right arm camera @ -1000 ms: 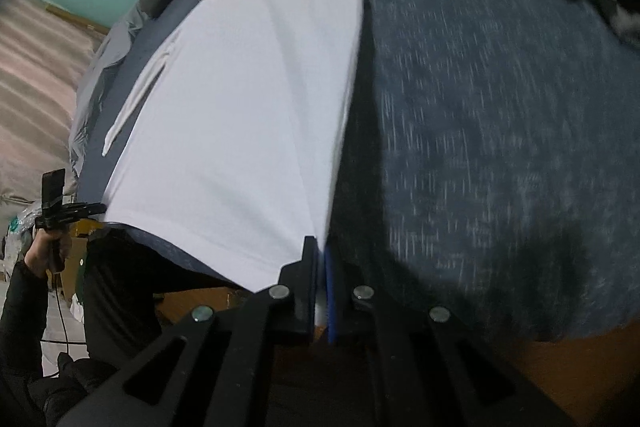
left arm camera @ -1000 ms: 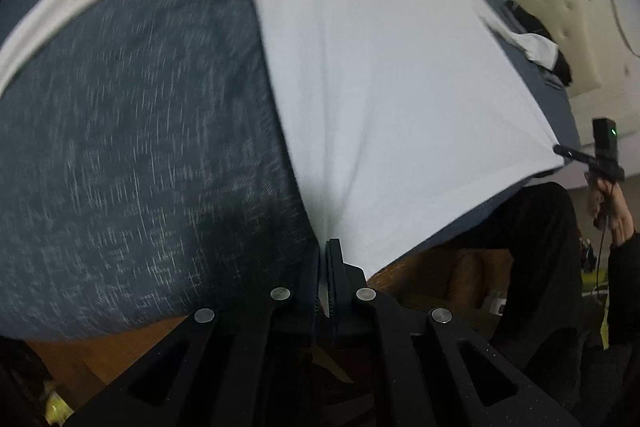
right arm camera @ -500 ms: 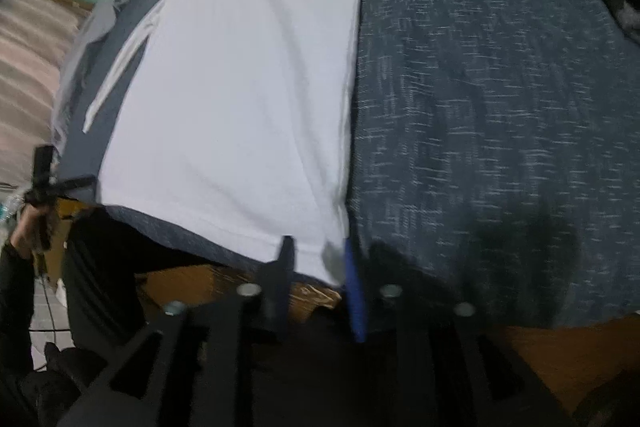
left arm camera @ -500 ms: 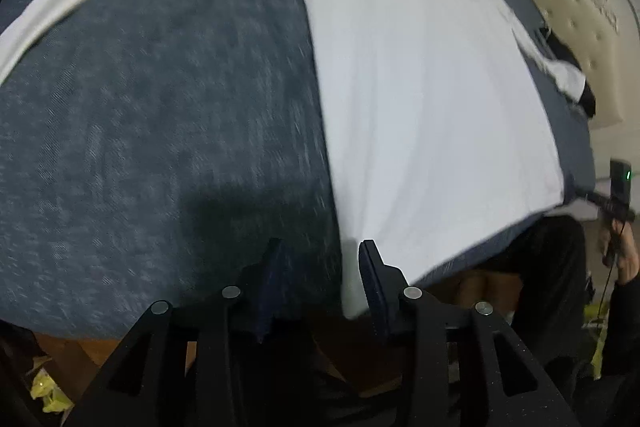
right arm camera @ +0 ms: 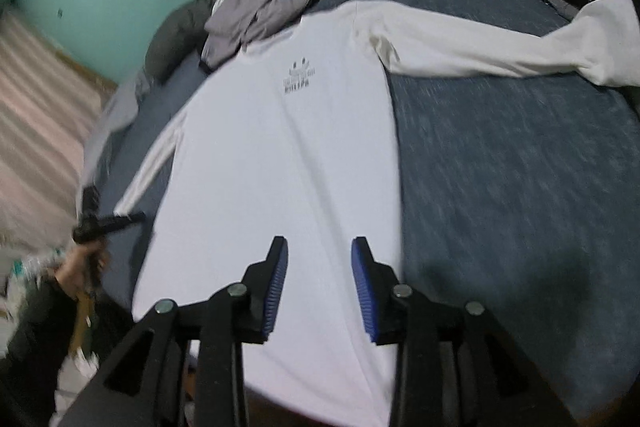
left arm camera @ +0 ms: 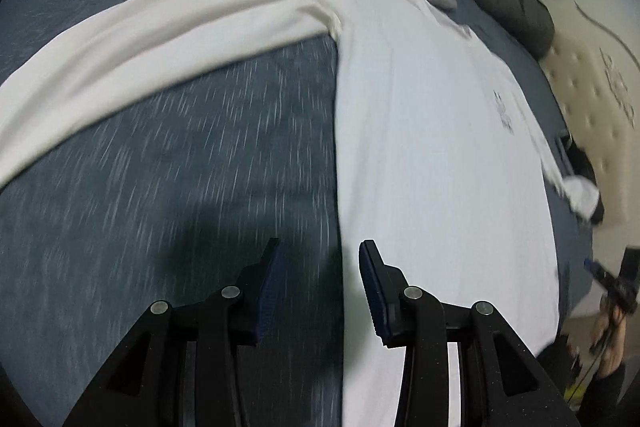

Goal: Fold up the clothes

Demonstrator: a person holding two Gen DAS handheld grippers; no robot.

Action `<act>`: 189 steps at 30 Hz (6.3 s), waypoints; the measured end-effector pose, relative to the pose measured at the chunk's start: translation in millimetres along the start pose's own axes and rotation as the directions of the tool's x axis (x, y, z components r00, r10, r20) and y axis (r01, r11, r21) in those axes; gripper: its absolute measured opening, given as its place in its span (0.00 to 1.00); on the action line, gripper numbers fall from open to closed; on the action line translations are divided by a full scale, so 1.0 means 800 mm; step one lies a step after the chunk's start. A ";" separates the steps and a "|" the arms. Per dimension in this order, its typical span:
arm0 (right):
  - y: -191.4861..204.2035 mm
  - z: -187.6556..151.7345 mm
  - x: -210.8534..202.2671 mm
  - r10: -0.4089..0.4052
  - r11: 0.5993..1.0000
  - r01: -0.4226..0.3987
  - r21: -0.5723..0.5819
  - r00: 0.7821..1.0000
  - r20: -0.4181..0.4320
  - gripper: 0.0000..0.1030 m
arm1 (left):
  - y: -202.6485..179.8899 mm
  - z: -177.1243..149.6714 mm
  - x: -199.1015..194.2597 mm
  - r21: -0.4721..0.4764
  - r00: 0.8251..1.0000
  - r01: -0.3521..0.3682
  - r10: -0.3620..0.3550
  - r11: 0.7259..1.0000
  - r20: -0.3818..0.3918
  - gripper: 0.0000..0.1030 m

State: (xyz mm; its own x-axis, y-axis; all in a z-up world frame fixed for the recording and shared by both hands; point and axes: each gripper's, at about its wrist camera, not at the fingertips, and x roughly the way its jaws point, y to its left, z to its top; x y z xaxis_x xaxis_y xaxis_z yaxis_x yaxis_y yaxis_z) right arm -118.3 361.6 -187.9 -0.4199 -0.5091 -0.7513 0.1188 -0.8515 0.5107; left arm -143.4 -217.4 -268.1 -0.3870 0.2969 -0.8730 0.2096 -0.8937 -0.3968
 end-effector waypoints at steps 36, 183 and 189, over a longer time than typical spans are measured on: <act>0.035 0.003 0.079 0.056 0.998 -0.058 -0.022 0.996 -0.076 0.33 | 0.007 0.043 0.053 -0.055 0.989 0.105 -0.099 0.993 0.111 0.02; 0.090 -0.008 0.220 0.096 0.995 -0.097 -0.021 0.994 -0.051 0.33 | 0.425 0.115 -0.217 -0.438 0.814 -0.370 0.513 0.819 0.272 0.22; 0.094 -0.009 0.212 0.127 0.992 -0.128 -0.018 0.991 -0.040 0.33 | 0.408 0.082 -0.222 -0.422 0.853 -0.274 0.421 0.864 0.309 0.45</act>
State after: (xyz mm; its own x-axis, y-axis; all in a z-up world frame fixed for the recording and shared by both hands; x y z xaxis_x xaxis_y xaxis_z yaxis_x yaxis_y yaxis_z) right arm -174.4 210.6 -280.1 -0.3654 -0.6176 -0.6965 0.1872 -0.7817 0.5949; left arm -64.8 -584.2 -223.8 -0.5192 -0.2275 -0.8238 0.6661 -0.7117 -0.2233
